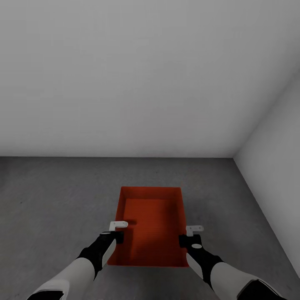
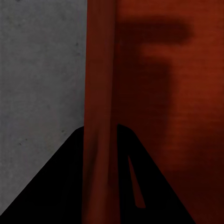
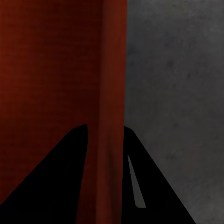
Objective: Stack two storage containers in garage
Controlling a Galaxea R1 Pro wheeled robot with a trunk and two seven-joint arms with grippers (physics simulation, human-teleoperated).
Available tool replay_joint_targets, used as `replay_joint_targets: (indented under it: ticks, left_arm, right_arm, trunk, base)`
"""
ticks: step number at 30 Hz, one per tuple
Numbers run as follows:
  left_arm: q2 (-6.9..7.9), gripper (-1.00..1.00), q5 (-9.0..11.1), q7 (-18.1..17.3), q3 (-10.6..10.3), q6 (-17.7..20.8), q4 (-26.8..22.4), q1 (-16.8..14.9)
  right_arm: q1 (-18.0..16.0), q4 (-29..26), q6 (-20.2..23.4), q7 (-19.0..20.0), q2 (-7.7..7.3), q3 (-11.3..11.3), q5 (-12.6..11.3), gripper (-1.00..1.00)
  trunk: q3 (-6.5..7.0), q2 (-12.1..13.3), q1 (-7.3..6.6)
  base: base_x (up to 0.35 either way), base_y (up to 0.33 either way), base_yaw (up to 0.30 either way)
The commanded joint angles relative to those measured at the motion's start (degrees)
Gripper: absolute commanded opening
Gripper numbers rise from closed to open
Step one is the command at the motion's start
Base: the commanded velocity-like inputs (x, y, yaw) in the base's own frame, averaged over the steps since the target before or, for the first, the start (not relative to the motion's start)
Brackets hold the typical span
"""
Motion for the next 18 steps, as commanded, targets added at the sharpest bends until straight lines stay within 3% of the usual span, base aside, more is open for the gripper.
replay_joint_targets:
  ticks: [1, 18]
  left_arm:
    - [0.00, -1.00, -1.21, 0.20, 1.05, 0.45, -3.25, -0.04]
    - [-0.09, -1.00, -1.21, 0.20, 1.18, 0.55, -3.24, -0.04]
  right_arm:
    - [-0.02, 0.88, -0.28, -0.09, -0.04, 0.54, -1.04, -1.00]
    - [-0.02, 0.88, -0.28, -0.09, -0.05, 0.54, -1.04, -1.00]
  trunk:
    - [-0.07, -0.07, 0.02]
    - [-0.07, -0.07, 0.02]
  base:
    - [0.000, 0.000, 0.000]
    - [0.000, 0.062, 0.000]
